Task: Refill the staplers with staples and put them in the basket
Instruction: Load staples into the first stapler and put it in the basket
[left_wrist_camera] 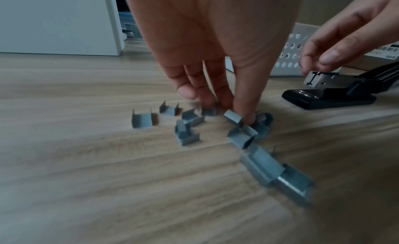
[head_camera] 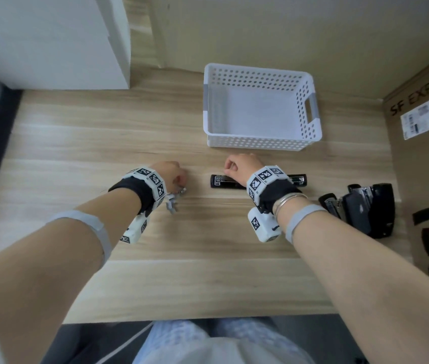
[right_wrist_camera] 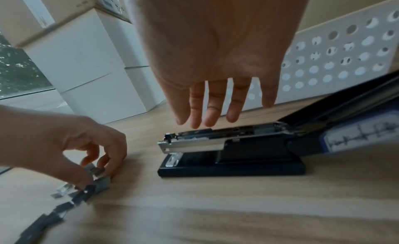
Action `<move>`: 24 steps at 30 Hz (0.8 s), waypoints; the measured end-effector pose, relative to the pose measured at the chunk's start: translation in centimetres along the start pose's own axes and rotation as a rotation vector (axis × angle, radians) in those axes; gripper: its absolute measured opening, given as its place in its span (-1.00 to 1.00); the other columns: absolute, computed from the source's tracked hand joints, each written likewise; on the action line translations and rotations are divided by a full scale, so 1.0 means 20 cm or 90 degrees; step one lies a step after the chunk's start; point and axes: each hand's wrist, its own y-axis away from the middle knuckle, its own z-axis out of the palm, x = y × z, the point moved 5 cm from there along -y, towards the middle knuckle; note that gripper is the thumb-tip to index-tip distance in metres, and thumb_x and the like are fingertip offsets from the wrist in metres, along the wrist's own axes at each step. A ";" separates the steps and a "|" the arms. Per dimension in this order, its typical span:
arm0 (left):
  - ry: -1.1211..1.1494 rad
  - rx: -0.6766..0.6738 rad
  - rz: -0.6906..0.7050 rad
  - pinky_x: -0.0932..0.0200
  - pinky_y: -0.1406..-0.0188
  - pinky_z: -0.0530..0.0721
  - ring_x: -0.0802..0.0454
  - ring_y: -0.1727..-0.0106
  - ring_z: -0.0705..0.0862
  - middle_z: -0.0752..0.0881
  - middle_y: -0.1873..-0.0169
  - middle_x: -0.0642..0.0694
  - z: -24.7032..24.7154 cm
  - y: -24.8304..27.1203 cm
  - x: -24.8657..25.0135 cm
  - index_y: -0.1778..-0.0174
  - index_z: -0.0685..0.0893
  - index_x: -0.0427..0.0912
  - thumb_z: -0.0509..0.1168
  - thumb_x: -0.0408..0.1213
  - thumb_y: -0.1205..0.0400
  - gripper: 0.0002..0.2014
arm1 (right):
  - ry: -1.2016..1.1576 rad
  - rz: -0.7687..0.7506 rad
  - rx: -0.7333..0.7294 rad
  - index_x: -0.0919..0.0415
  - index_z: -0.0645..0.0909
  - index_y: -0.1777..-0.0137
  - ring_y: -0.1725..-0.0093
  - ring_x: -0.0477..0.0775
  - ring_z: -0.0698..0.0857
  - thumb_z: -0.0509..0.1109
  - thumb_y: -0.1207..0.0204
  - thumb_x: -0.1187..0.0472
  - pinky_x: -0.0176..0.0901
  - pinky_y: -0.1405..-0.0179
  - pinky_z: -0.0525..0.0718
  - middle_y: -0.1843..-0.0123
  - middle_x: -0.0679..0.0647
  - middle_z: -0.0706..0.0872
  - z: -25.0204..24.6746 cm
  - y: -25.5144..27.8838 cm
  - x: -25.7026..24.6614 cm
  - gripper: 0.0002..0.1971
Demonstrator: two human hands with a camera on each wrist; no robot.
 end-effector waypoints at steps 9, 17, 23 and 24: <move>0.110 0.060 0.011 0.13 -0.04 0.62 -0.13 0.00 0.69 0.76 -0.05 -0.08 -0.07 -0.01 0.04 -0.06 0.63 -0.08 0.31 -0.25 -0.55 -0.82 | -0.020 -0.030 0.001 0.14 0.66 -0.12 -0.18 0.08 0.65 0.29 -0.62 0.14 -0.18 -0.20 0.47 -0.05 0.03 0.73 -0.02 0.02 0.01 -0.82; 0.214 0.126 0.108 0.23 0.10 0.49 0.01 0.13 0.56 0.75 -0.02 -0.18 -0.18 -0.01 0.23 -0.02 0.66 -0.27 0.34 -0.37 -0.54 -0.84 | -0.070 -0.080 -0.044 0.12 0.69 -0.24 -0.21 0.09 0.66 0.32 -0.61 0.05 -0.13 -0.18 0.54 -0.22 0.08 0.75 -0.01 0.02 -0.07 -0.71; 0.220 0.169 0.123 0.23 0.15 0.45 -0.13 0.09 0.62 0.75 0.01 -0.27 -0.23 -0.03 0.34 0.02 0.65 -0.34 0.38 -0.34 -0.51 -0.82 | -0.143 -0.072 -0.037 0.19 0.75 -0.14 -0.12 0.08 0.71 0.45 -0.52 0.11 -0.22 -0.02 0.52 -0.10 0.10 0.80 -0.07 0.02 -0.06 -0.74; 0.225 0.169 0.125 0.23 0.15 0.47 -0.08 0.11 0.60 0.75 0.01 -0.26 -0.23 -0.03 0.35 0.02 0.65 -0.33 0.38 -0.35 -0.51 -0.82 | -0.145 -0.067 -0.041 0.19 0.75 -0.13 -0.11 0.06 0.70 0.48 -0.50 0.12 -0.20 -0.07 0.56 -0.08 0.07 0.79 -0.07 0.03 -0.05 -0.74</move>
